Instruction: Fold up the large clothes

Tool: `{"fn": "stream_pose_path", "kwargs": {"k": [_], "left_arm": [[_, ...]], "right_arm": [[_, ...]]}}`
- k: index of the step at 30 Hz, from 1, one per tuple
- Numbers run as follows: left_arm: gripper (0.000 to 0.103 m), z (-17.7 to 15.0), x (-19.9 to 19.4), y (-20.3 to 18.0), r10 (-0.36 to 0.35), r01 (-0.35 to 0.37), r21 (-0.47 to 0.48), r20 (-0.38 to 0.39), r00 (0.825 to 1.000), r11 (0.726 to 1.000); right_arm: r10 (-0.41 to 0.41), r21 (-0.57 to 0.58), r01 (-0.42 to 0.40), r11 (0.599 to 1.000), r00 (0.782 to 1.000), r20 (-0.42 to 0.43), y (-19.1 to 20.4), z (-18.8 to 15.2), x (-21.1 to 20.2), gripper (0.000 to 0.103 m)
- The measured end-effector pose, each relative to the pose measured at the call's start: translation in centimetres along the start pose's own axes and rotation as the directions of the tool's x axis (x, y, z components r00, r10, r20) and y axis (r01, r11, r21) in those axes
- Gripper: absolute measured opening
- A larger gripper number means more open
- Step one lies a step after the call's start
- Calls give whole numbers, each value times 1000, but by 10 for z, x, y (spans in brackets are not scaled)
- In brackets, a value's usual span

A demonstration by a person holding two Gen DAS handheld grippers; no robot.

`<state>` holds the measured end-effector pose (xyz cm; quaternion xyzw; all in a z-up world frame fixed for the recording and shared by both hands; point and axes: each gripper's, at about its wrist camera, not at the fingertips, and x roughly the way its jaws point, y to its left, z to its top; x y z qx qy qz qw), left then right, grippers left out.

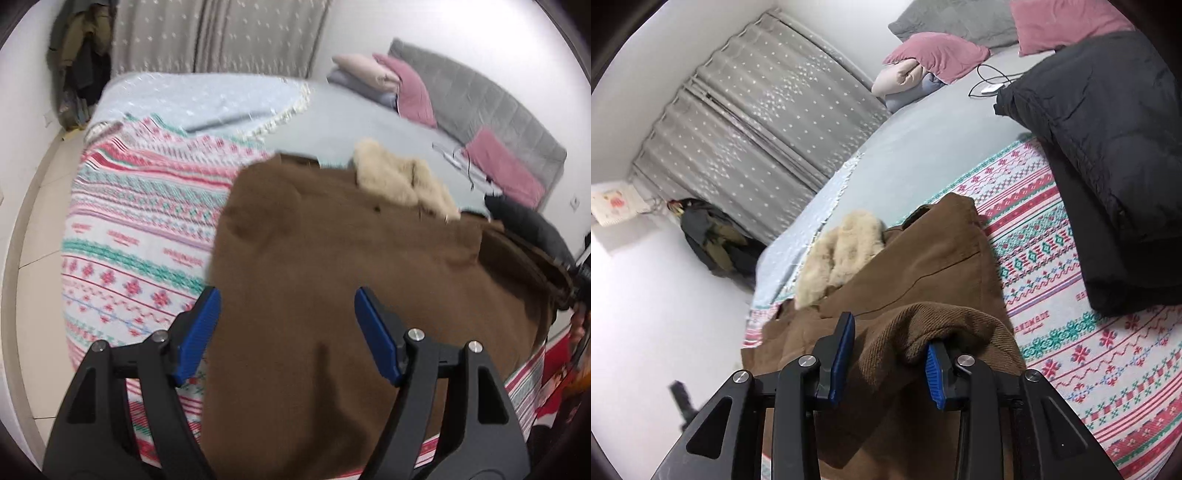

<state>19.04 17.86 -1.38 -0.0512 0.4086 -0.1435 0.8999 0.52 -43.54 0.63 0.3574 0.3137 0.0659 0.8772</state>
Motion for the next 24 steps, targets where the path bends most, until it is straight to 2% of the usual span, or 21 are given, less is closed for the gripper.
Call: {"fn": "stream_pose_path", "kwargs": {"k": [2, 4, 7, 10, 11, 13, 14, 17, 19, 20, 21, 22, 24], "left_arm": [[75, -3, 12, -1, 1, -1, -1, -34, 999, 1000], [75, -5, 20, 0, 14, -14, -4, -53, 999, 1000], [75, -7, 24, 1, 4, -4, -19, -49, 999, 1000], [75, -6, 26, 3, -2, 1, -24, -43, 999, 1000], [75, -5, 27, 4, -5, 4, -30, -42, 999, 1000], [75, 0, 30, 7, -20, 18, -50, -43, 999, 999], [75, 4, 32, 9, -27, 24, -64, -46, 999, 998], [75, 19, 39, 18, -44, 36, -134, -57, 997, 990], [64, 26, 41, 19, -46, 37, -154, -49, 998, 987], [27, 28, 42, 17, -36, 30, -151, -40, 999, 988], [3, 30, 42, 14, -34, 28, -152, -36, 999, 988], [0, 32, 41, 12, -35, 33, -160, -15, 999, 987], [0, 40, 26, 4, -50, 63, -144, 94, 994, 988]], "right_arm": [[33, 2, -33, 999, 999, 21, -1, 0, -6, 46], [54, -3, -54, 999, 997, 53, -1, 2, -14, 60], [9, -40, -4, 999, 991, 130, 0, 3, -28, 73], [-140, -88, 151, 985, 983, 119, 1, 1, -20, 75], [-229, -129, 240, 962, 969, 96, 3, -1, -8, 75], [-329, -186, 333, 924, 943, 51, 6, -1, 14, 75], [-362, -204, 361, 910, 932, 37, 6, 1, 25, 75], [-392, -195, 385, 902, 920, 3, 3, 11, 52, 75], [-386, -171, 380, 909, 922, -5, -3, 15, 64, 74], [-389, -158, 385, 909, 921, 9, -4, 16, 69, 71], [-391, -152, 391, 908, 920, 30, -6, 15, 71, 50], [-390, -150, 393, 907, 920, 46, -5, 14, 75, 14], [-375, -178, 381, 907, 925, 65, 3, 13, 77, 10]]}}
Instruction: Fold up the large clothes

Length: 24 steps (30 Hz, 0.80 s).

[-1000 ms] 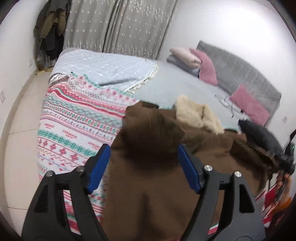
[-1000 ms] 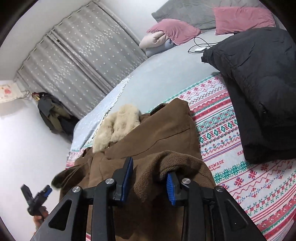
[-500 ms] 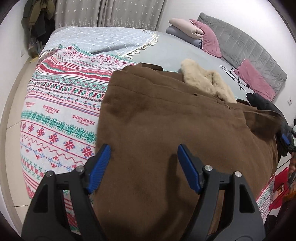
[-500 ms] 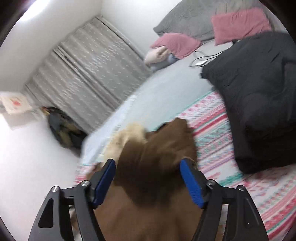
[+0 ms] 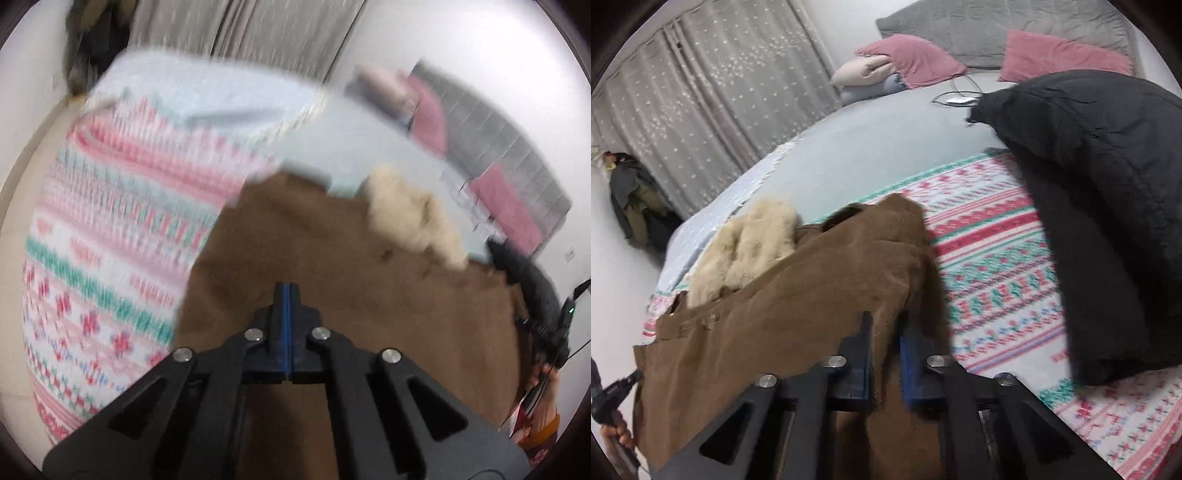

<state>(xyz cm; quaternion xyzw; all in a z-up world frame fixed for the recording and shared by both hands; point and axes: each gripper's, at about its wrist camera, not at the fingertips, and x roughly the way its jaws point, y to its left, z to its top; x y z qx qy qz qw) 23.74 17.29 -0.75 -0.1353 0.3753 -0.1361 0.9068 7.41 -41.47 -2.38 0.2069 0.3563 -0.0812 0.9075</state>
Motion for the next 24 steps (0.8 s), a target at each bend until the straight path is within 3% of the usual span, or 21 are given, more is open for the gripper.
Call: {"fn": "stream_pose_path", "kwargs": {"k": [3, 5, 7, 8, 10, 11, 12, 14, 19, 20, 21, 22, 23, 24], "left_arm": [[0, 24, -29, -23, -10, 3, 43, 166, 986, 999], [0, 43, -38, -31, -7, -5, 54, 215, 977, 999], [0, 63, -35, -35, 23, -37, 64, 205, 979, 997], [2, 70, -27, -35, 43, -55, 71, 156, 987, 996], [27, 70, -15, -29, 60, -67, 83, 89, 994, 994], [55, 65, -6, -25, 82, -88, 94, 61, 995, 992], [72, 61, 0, -22, 95, -100, 107, 44, 994, 989], [73, 48, 18, -12, 118, -115, 140, -13, 993, 983], [73, 14, 71, 27, 189, -177, 70, -243, 951, 982], [65, 9, 77, 33, 157, -155, 31, -271, 950, 987], [41, 6, 77, 35, 111, -118, -10, -280, 954, 993], [29, 2, 77, 37, 54, -74, -57, -286, 957, 996], [16, 2, 74, 34, 63, -84, -65, -275, 959, 994], [9, 3, 68, 27, 87, -99, -34, -248, 965, 995]], "right_arm": [[1, -88, 9, 996, 994, 109, 15, 10, -22, 9], [1, -110, 20, 994, 983, 183, 22, 22, -38, 9], [22, -104, 1, 995, 976, 218, 28, 33, -44, 9], [22, -103, 2, 995, 974, 224, 34, 39, -45, 9], [10, -107, 14, 994, 977, 214, 41, 43, -42, 9], [0, -112, 23, 993, 979, 206, 44, 41, -40, 9], [-11, -116, 35, 993, 980, 198, 45, 38, -37, 9], [-51, -132, 74, 988, 984, 170, 43, 31, -29, 9], [-57, -81, 65, 995, 994, 96, 24, 21, -13, 9], [-60, -75, 67, 995, 994, 86, 20, 19, -10, 9], [-65, -75, 71, 995, 995, 80, 19, 17, -9, 9], [-72, -76, 78, 994, 995, 73, 19, 15, -7, 9], [-81, -78, 86, 993, 994, 67, 18, 13, -4, 9], [-90, -77, 95, 992, 994, 63, 19, 12, -3, 9]]}}
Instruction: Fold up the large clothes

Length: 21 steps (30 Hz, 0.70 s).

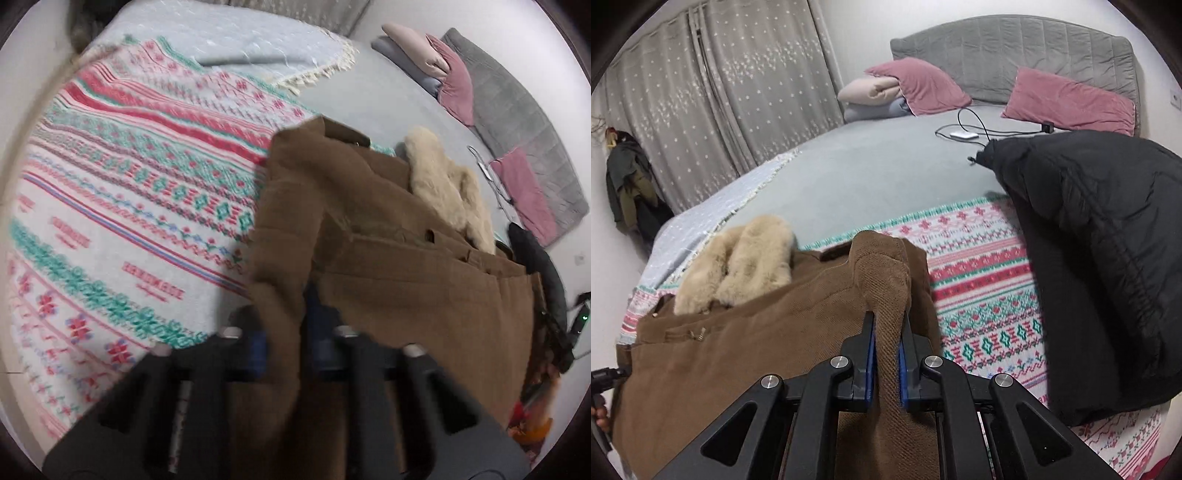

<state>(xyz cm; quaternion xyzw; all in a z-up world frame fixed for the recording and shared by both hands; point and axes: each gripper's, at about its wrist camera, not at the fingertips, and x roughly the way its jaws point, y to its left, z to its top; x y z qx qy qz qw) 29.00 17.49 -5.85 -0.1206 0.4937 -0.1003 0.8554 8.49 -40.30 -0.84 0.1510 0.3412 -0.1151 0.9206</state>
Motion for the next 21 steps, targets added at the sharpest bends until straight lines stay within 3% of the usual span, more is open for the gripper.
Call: {"fn": "stream_pose_path", "kwargs": {"k": [2, 4, 7, 11, 13, 18, 21], "left_arm": [[8, 0, -18, -16, 22, -26, 50, 64, 998, 998], [7, 5, -50, -35, -2, -15, 96, 173, 985, 995], [7, 22, -93, -58, -68, 25, 139, 309, 949, 990], [7, 58, -109, -82, -48, -34, 186, 418, 907, 982], [8, 78, -97, -84, -25, -52, 171, 420, 907, 984], [8, 105, -32, -77, 50, -101, 119, 368, 929, 988], [8, 99, 16, -78, 159, -213, 140, 323, 933, 967]], "right_arm": [[-19, 1, 19, 1000, 1000, 7, 3, -1, -1, 9], [-35, -7, 36, 999, 998, 45, 7, 1, -8, 8], [-32, -16, 34, 999, 990, 138, 16, 15, -32, 8], [-60, -17, 66, 998, 971, 233, 26, 44, -43, 8], [-61, 4, 62, 998, 971, 230, 23, 57, -34, 8], [-88, -26, 93, 995, 985, 150, 23, 81, 31, 8], [-154, -108, 163, 981, 985, 81, 32, 76, 69, 9]]}}
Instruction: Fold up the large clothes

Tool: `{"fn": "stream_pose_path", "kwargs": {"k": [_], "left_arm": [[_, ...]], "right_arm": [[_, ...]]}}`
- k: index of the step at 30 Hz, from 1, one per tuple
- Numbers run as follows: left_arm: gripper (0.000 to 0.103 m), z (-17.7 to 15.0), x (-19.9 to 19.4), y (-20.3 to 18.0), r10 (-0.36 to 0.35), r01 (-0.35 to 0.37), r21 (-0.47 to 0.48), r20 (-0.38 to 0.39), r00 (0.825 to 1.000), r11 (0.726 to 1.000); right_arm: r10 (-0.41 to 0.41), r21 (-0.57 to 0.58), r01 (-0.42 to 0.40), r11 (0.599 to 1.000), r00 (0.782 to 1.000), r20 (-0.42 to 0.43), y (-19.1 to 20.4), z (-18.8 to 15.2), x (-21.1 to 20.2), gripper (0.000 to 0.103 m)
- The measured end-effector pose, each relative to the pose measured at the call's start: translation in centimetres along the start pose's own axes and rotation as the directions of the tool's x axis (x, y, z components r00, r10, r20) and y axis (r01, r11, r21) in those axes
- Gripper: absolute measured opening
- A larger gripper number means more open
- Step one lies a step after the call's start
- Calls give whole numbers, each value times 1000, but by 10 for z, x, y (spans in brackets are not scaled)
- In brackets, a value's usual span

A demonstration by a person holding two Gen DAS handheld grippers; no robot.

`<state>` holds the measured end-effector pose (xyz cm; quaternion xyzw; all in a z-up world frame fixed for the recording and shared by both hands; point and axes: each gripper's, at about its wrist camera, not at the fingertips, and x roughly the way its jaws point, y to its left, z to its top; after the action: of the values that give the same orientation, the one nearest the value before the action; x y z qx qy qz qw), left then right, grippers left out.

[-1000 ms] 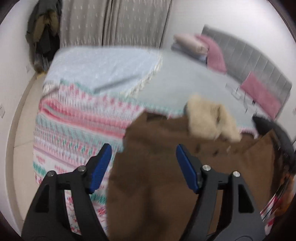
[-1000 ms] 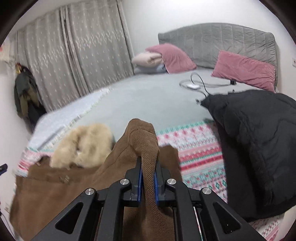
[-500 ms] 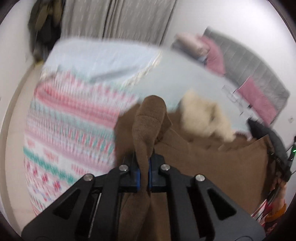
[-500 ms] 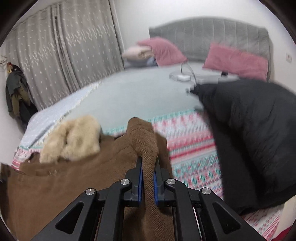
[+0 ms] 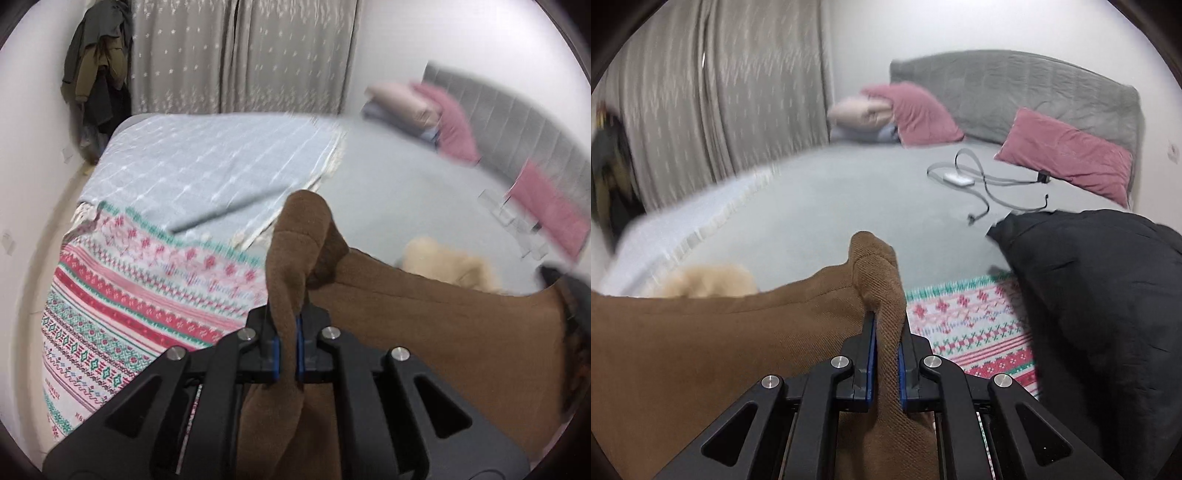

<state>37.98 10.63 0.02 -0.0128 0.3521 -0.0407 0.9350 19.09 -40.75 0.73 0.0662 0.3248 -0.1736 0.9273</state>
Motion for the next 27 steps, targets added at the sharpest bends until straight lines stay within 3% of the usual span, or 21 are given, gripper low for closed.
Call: {"fn": "stream_pose_path", "kwargs": {"k": [3, 7, 10, 11, 12, 14, 16, 20, 22, 23, 24, 25, 27], "left_arm": [[9, -17, 26, -3, 59, -58, 34, -40, 997, 998], [13, -25, 40, 1, 78, -76, 24, -83, 994, 997], [23, -22, 34, 0, 96, -92, 42, -93, 991, 995], [31, -21, 31, 1, 93, -89, 46, -101, 990, 995], [45, -21, 27, 2, 72, -67, 47, -123, 990, 997], [59, -23, 25, 9, 8, -4, 28, -165, 986, 1000], [59, -25, 24, 16, -67, 67, -4, -183, 981, 998], [59, -24, 35, 26, -122, 109, -63, -239, 963, 992], [55, -23, 41, 24, -124, 109, -69, -258, 958, 992], [37, -22, 41, 21, -113, 102, -57, -256, 960, 993], [8, -22, 40, 18, -91, 84, -39, -248, 964, 996], [8, -20, 37, 15, -75, 72, -19, -234, 969, 997], [8, -11, 19, 10, -60, 61, -1, -151, 987, 998]], "right_arm": [[-52, -63, 48, 997, 996, -68, 10, -14, 28, 11], [-79, -84, 70, 994, 991, -107, 12, -20, 37, 20], [-107, -124, 93, 988, 988, -113, 14, -17, 33, 33], [-114, -136, 99, 986, 987, -114, 13, -17, 29, 36], [-113, -135, 97, 986, 987, -116, 12, -17, 26, 43], [-83, -115, 68, 991, 988, -128, 4, -16, 23, 58], [-13, -65, 4, 998, 989, -146, -5, -18, 19, 66], [136, 84, -122, 989, 972, -192, -29, -17, 28, 66], [166, 132, -141, 981, 965, -204, -32, -15, 35, 66], [178, 147, -149, 978, 960, -216, -31, -15, 40, 65], [189, 155, -156, 976, 956, -225, -30, -15, 43, 53], [193, 149, -162, 975, 955, -225, -26, -15, 43, 27], [126, 93, -111, 989, 976, -177, -14, -9, 33, 9]]}}
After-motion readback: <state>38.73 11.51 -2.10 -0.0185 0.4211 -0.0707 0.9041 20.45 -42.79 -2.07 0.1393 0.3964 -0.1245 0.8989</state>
